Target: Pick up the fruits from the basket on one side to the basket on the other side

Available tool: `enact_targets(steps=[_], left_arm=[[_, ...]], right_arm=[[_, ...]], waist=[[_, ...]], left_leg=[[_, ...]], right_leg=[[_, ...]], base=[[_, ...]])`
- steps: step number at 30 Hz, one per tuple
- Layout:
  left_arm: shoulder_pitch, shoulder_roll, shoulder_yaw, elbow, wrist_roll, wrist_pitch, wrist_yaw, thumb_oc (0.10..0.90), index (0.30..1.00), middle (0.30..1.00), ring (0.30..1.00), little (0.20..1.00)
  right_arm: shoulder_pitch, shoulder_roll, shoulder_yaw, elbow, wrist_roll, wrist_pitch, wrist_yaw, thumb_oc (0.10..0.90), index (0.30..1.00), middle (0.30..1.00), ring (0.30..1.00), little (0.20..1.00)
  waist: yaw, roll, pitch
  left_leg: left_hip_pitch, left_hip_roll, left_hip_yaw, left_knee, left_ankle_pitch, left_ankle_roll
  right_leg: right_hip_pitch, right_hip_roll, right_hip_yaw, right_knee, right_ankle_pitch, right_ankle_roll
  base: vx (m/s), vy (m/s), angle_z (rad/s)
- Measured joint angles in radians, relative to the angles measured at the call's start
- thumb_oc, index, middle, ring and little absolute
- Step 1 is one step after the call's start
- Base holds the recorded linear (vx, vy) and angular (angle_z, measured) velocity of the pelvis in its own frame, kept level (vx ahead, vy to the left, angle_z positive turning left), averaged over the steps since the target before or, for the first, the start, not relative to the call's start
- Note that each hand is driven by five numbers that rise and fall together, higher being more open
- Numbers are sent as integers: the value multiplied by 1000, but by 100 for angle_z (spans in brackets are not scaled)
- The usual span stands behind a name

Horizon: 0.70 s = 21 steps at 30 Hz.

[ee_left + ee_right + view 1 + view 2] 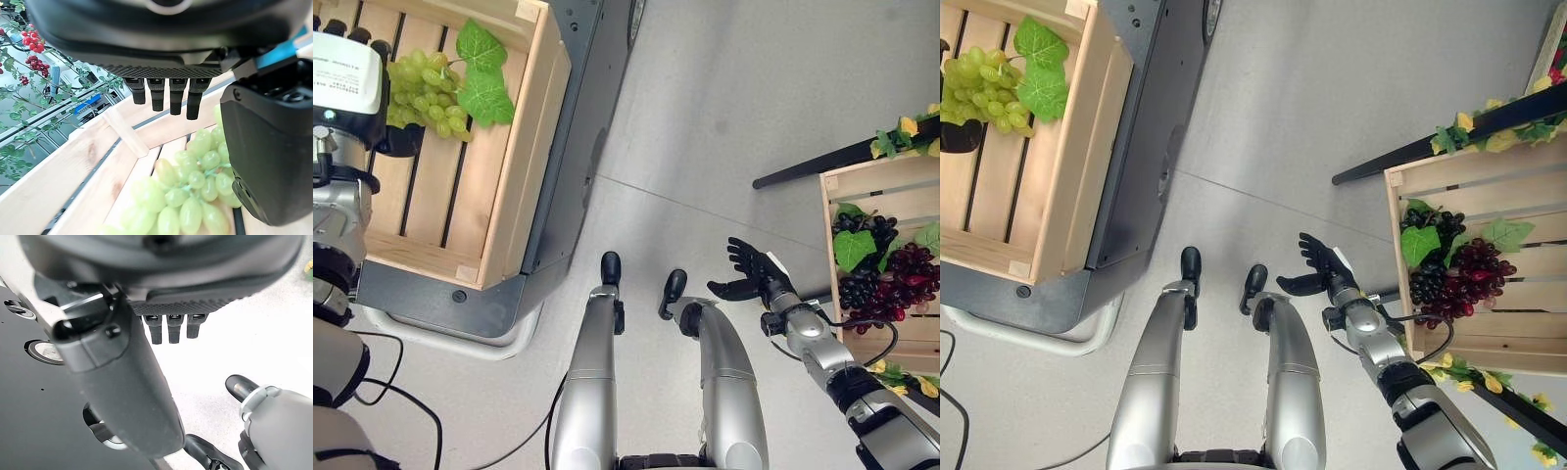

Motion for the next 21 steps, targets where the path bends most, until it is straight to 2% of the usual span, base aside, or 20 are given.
enact_targets(steps=[3, 6, 9, 15, 21], left_arm=[[-8, -1, -7, 3, 1, 3, -13, 800, 900, 900, 900, 900], [-48, -2, -71, 16, 19, 3, -37, 800, 900, 900, 900, 900], [-70, -2, -77, 15, 36, 3, -56, 800, 900, 900, 900, 900], [-84, -2, -76, 15, 36, -1, -122, 800, 900, 900, 900, 900], [-112, -1, -74, 23, -4, -36, -199, 800, 900, 900, 900, 900]], right_arm=[[0, 0, 1, -13, 3, 0, 0, 800, 900, 900, 900, 900], [0, 0, 4, -15, 37, 0, 0, 800, 900, 900, 900, 900], [0, 0, 3, -15, 38, 0, 0, 800, 900, 900, 900, 900], [0, 0, 5, -16, 37, -1, 0, 800, 900, 900, 900, 900], [-2, 0, 4, -15, 38, -1, 0, 800, 900, 900, 900, 900]], waist=[[-11, -6, 0], [-22, -15, -1], [-22, -25, -1], [-22, -26, -2], [-21, -26, -2]], left_leg=[[-17, 0, -1, 8, 1, 7], [-23, 0, -5, 12, -1, 10], [-23, 1, -5, 12, -1, 10], [-23, 1, -6, 12, -3, 6], [-23, 1, -4, 7, -4, 5]], right_leg=[[-14, 1, -1, 2, 1, 1], [-15, 1, -5, 0, 1, 2], [-15, 1, -5, -1, 1, 2], [-15, 2, -5, -1, 1, 2], [-17, 2, -4, -3, 1, 3]], base=[[0, 0, 0], [0, 0, 0], [0, 0, 0], [0, 0, 0], [0, 0, 0]])
